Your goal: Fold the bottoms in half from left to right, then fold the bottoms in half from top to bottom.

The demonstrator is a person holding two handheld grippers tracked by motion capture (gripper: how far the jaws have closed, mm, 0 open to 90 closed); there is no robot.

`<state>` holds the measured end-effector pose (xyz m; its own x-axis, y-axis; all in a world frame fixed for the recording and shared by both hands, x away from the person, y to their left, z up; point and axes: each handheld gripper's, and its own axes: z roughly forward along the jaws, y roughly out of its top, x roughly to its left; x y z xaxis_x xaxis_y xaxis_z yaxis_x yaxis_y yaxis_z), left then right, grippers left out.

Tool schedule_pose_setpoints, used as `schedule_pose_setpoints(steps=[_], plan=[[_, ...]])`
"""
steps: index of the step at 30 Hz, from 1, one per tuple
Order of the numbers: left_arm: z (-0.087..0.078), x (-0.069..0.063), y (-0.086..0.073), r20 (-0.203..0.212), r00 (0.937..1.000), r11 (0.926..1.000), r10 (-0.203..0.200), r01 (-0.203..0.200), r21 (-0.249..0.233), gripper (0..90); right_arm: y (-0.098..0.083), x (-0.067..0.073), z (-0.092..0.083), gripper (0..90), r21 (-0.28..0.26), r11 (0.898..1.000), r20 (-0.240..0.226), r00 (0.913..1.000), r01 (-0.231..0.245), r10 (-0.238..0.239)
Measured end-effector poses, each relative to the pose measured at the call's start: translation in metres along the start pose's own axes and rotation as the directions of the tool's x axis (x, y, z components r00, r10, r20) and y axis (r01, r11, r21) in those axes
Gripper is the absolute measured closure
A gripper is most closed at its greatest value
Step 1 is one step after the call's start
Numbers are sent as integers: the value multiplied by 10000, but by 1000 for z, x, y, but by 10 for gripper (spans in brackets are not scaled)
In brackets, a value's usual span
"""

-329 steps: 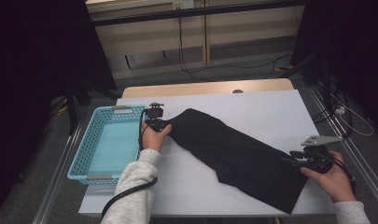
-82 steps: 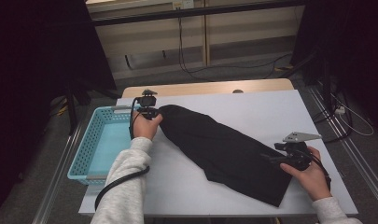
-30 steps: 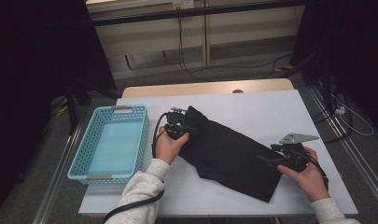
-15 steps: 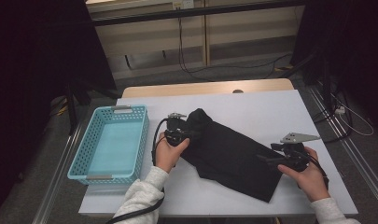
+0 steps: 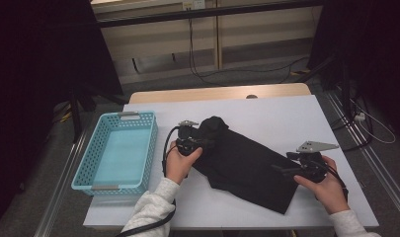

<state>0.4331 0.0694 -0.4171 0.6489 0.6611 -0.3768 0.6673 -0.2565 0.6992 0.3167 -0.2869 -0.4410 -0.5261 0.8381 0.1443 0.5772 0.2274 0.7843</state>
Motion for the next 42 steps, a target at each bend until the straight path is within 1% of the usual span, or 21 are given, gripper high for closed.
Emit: schedule_pose_setpoints(steps=[4,6,7,12,16,17,20,22,24,25,28,30,31,33,37,38,42], plan=[[2,-3,-1,-33,10000,10000,93,-93,16,837,-2,-1,-1,204,17,10000,-16,10000,1,-1],[2,-7,-1,-2,9997,9997,234,-234,-19,837,-2,0,-2,203,72,9999,-10,10000,73,-73],[2,-8,0,11,9997,9997,251,-251,57,838,-2,0,-3,201,51,9999,2,9999,110,-110],[5,-10,-2,2,9994,9994,341,-341,68,838,-1,1,-5,199,-56,9999,42,9999,107,-107],[7,-8,-2,14,9994,9993,341,-341,155,838,1,1,-3,198,-63,9999,-4,9999,107,-107],[8,-8,-2,30,9997,9996,246,-247,106,838,1,2,-3,198,-51,9999,-15,9999,126,-126],[9,-7,-2,36,9995,9994,305,-306,137,838,0,1,-1,198,43,9999,-32,9999,127,-127],[9,-7,-3,72,9996,9995,274,-276,168,838,-1,1,-1,198,55,9999,-22,9999,120,-120],[9,-8,-2,32,9996,9996,269,-269,108,838,-1,2,-2,198,49,9999,-7,9999,151,-151],[8,-9,-2,-3,9995,9994,328,-328,84,838,-1,2,-2,199,45,9999,-9,9999,153,-152],[8,-12,-2,66,9995,9995,305,-305,47,838,-1,2,-3,198,34,9999,-46,9999,160,-160],[9,-12,-1,56,9993,9992,368,-369,125,839,-1,3,-3,198,39,9999,-46,9999,161,-160],[9,-12,-1,83,9995,9995,309,-309,47,839,-1,3,-3,198,36,9999,-38,9999,154,-154],[10,-12,-1,64,9993,9993,372,-373,88,839,-2,3,-3,198,73,9999,-53,9999,134,-134],[11,-15,0,94,9993,9993,362,-363,61,838,-4,2,-5,198,91,9999,-49,9999,118,-118],[11,-16,0,117,9989,9989,451,-453,126,839,-4,2,-5,198,78,9999,-56,9999,115,-114],[11,-16,0,94,9988,9987,490,-491,106,838,-3,2,-6,197,11,10000,-63,10000,76,-76]])
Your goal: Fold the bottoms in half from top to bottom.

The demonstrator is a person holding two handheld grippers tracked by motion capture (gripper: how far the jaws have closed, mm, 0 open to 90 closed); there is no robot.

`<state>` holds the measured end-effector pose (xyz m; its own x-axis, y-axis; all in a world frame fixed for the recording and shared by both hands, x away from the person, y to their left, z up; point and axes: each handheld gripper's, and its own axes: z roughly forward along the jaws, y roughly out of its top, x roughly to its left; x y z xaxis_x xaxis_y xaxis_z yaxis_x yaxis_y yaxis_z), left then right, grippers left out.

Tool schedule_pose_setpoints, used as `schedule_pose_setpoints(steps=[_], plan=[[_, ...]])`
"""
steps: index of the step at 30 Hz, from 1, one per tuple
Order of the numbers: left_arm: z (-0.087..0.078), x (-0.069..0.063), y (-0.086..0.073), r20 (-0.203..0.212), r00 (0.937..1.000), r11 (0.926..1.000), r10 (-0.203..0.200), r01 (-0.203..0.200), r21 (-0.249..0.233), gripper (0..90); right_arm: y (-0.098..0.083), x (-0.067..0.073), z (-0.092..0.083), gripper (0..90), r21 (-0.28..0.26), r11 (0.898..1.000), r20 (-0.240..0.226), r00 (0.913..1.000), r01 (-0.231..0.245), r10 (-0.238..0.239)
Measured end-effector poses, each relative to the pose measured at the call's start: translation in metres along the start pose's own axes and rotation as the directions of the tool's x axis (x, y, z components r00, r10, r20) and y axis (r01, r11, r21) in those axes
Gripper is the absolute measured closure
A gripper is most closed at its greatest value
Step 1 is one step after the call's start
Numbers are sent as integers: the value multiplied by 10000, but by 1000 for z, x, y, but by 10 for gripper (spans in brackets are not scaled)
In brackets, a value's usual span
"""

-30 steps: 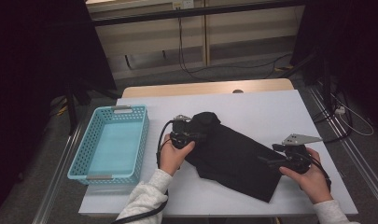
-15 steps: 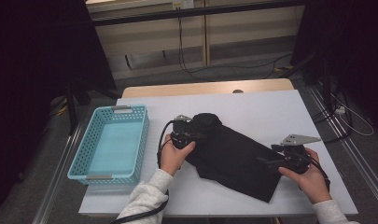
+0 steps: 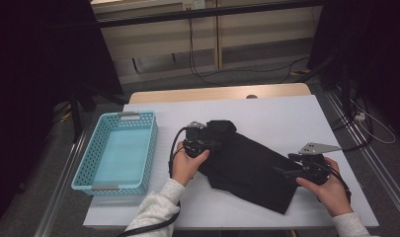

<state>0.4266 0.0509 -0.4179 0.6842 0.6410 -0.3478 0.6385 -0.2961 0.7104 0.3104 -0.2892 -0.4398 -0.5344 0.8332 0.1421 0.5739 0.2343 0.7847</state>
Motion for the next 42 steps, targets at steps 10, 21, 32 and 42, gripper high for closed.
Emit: schedule_pose_setpoints(steps=[10,21,32,42], plan=[[5,-8,-4,89,9999,9998,137,-138,155,839,4,2,5,197,-21,10000,-86,9999,90,-90],[26,-50,-4,1185,9890,9948,884,-937,400,835,3,7,3,197,-35,9999,-79,9999,94,-95],[3,-33,7,318,9982,9985,503,-496,-223,281,8,24,13,206,-7,9993,-622,9974,375,-374],[-21,-6,-2,-1268,9909,9982,450,-497,-342,183,23,58,49,496,879,9808,-1290,9783,1741,-1621]])
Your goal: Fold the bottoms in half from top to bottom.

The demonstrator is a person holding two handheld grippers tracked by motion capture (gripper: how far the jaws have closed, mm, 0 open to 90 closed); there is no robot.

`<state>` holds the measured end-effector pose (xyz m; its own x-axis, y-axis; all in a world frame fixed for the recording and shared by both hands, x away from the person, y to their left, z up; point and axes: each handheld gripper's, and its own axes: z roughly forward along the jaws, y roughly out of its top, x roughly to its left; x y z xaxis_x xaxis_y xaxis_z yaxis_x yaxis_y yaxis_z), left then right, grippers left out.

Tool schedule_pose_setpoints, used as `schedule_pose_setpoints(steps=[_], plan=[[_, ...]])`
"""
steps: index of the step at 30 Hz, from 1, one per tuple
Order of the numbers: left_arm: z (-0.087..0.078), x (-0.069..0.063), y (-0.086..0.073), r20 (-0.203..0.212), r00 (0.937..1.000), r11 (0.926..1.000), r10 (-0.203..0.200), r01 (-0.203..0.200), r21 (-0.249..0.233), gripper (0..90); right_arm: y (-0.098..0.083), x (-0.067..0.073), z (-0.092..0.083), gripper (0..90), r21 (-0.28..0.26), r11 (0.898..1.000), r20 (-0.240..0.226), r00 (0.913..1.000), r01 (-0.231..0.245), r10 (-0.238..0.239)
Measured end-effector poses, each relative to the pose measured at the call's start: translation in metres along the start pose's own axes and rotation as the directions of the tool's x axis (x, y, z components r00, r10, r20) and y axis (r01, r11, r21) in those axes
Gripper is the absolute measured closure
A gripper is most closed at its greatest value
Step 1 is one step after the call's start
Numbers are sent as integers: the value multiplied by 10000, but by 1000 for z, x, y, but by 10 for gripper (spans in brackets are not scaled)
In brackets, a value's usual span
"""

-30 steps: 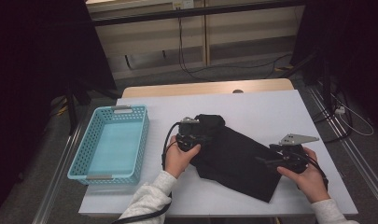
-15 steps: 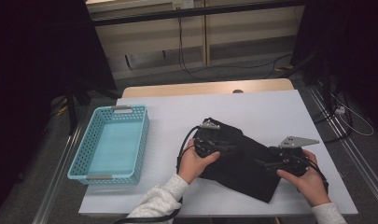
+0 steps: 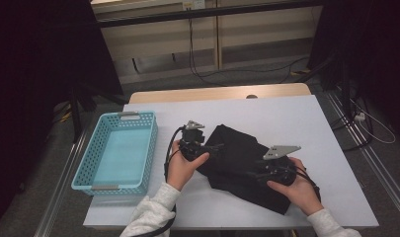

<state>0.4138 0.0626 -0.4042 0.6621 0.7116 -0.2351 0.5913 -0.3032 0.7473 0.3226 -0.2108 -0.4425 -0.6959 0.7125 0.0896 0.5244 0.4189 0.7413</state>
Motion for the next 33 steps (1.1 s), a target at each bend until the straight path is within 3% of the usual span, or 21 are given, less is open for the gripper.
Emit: schedule_pose_setpoints(steps=[3,5,10,13,15,23,24,25,28,33], plan=[[-4,6,-5,-195,9997,9999,-123,124,78,166,-4,2,5,590,480,9980,-62,9992,402,-400],[-6,10,-8,-223,9997,9996,-127,133,249,166,-6,3,6,625,493,9977,130,9988,475,-482],[-10,17,-16,-364,9990,9989,-272,286,376,157,-8,-2,4,595,448,9980,291,9986,438,-451],[-11,19,-18,-381,9988,9985,-298,315,453,154,-11,-3,1,758,457,9965,409,9966,699,-718],[-11,20,-20,-372,9988,9983,-331,348,462,150,-11,-6,-1,877,389,9980,241,9985,489,-498],[-9,20,-30,-236,9992,9972,-324,339,672,144,-7,-6,-31,894,-549,9977,581,9977,394,-362],[-8,18,-31,-355,9987,9972,-352,375,642,144,-8,-6,-35,894,-574,9976,633,9973,400,-363],[-9,20,-31,-117,9994,9963,-330,338,786,144,-10,-5,-39,894,-565,9977,636,9974,362,-325],[-9,21,-31,-129,9986,9966,-516,523,637,142,-17,-2,-49,894,-514,9978,712,9967,416,-378],[-8,21,-31,-59,9987,9961,-499,502,727,137,-29,5,-62,893,-515,9984,631,9978,241,-209]])
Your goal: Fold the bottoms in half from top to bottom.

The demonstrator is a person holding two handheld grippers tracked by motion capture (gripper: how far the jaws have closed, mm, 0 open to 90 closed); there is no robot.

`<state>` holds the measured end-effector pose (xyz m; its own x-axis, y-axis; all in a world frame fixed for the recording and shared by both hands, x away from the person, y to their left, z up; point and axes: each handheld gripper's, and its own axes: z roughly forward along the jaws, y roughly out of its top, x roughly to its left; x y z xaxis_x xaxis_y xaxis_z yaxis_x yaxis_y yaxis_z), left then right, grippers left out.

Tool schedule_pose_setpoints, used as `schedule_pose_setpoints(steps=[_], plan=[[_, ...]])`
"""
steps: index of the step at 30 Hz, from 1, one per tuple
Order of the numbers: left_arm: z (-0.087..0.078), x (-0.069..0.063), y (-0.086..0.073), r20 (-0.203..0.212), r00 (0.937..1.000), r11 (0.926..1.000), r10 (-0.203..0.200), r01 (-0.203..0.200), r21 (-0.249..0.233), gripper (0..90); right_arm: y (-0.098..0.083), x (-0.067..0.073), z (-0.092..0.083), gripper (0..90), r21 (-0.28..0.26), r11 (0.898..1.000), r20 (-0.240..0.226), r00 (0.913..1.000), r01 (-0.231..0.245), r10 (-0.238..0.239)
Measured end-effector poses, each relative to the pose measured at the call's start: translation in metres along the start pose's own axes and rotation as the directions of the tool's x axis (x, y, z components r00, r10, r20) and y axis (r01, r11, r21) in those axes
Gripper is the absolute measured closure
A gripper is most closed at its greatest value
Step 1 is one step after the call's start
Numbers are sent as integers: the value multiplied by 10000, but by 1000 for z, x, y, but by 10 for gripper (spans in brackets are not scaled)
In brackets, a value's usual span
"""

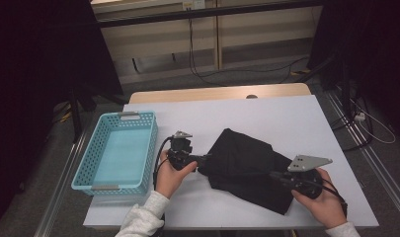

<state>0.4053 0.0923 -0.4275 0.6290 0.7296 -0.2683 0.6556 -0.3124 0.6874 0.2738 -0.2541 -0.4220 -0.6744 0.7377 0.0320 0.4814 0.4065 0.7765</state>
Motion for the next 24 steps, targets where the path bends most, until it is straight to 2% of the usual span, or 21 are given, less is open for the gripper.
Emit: schedule_pose_setpoints(steps=[3,10,11,15,17,20,24], plan=[[2,-1,0,-8,10000,10000,37,-37,53,137,-5,3,-8,890,-47,10000,181,9998,9,-8],[5,-1,3,101,9999,10000,7,-7,27,137,-19,4,-24,891,-74,9993,191,9991,-377,378],[6,-2,3,105,9999,9999,-102,102,-42,137,-20,4,-27,891,-75,9992,207,9990,-389,391],[9,-3,5,167,9999,10000,35,-36,36,136,-25,10,-37,878,-67,9990,278,9987,-435,437],[11,-5,5,201,9998,10000,71,-72,37,137,-31,12,-38,760,104,9972,113,9972,-736,735],[11,-5,5,184,9998,9999,94,-95,68,136,-35,13,-36,720,276,9966,176,9969,-771,766],[10,-4,4,159,9998,9999,89,-91,97,136,-25,6,-34,614,-173,9965,682,9943,-813,823]])
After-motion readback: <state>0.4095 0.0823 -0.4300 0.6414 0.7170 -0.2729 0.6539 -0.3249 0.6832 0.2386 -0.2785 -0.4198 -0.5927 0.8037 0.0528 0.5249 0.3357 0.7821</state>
